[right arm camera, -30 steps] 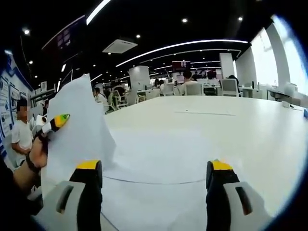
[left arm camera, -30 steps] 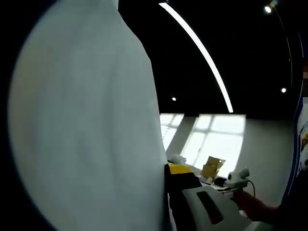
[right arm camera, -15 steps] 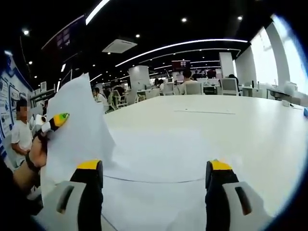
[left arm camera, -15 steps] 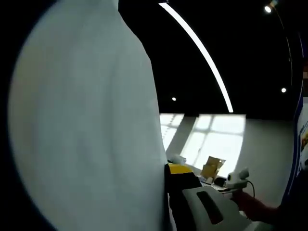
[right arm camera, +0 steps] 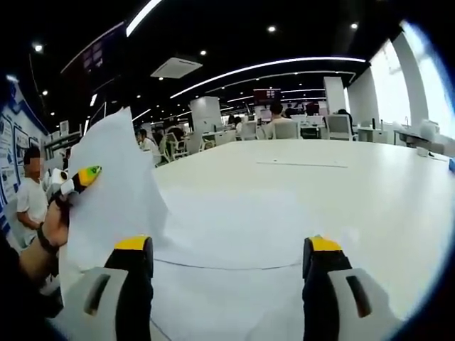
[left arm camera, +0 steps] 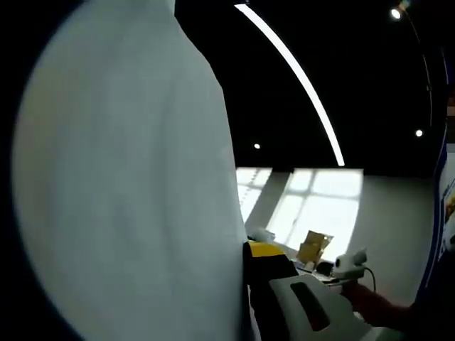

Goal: Organize the stack of printing papers by aligning and flattening the scattered papers on the table

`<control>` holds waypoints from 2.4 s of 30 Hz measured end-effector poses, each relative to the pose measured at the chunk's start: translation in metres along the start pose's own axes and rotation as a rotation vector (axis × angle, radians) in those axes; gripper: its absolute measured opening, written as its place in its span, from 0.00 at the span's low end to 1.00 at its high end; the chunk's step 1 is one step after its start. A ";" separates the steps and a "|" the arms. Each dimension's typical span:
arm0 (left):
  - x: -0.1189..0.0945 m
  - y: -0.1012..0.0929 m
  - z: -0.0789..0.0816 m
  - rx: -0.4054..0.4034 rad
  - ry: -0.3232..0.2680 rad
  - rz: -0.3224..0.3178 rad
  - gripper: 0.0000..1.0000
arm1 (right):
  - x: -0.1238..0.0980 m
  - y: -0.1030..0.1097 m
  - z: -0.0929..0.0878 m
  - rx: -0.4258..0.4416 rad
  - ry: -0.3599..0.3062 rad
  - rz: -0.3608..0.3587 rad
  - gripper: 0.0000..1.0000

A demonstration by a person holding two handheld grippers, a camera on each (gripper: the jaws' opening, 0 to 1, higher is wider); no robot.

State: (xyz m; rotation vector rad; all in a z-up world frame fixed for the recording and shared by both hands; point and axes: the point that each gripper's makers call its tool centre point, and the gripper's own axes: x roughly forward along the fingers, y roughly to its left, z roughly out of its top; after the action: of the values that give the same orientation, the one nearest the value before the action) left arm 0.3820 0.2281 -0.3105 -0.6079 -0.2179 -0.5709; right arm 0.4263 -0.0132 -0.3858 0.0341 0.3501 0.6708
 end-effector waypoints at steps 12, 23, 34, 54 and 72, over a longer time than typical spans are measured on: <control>0.000 0.000 -0.001 -0.001 0.002 -0.001 0.06 | 0.001 -0.008 0.000 0.000 -0.001 -0.014 0.82; 0.000 0.001 0.000 0.000 0.004 0.000 0.06 | 0.004 -0.022 -0.006 -0.006 0.018 -0.051 0.81; 0.001 0.000 -0.001 0.001 0.005 -0.001 0.06 | 0.006 -0.028 -0.004 -0.010 0.022 -0.069 0.81; 0.000 0.001 -0.001 0.000 0.004 -0.002 0.06 | 0.010 -0.043 -0.004 0.003 0.030 -0.097 0.78; 0.000 0.000 -0.001 0.002 0.006 -0.002 0.06 | 0.013 -0.046 -0.008 0.000 0.039 -0.116 0.71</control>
State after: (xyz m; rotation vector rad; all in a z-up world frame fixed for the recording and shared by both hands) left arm 0.3819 0.2275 -0.3116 -0.6039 -0.2135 -0.5748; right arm 0.4606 -0.0425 -0.4041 0.0007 0.3864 0.5572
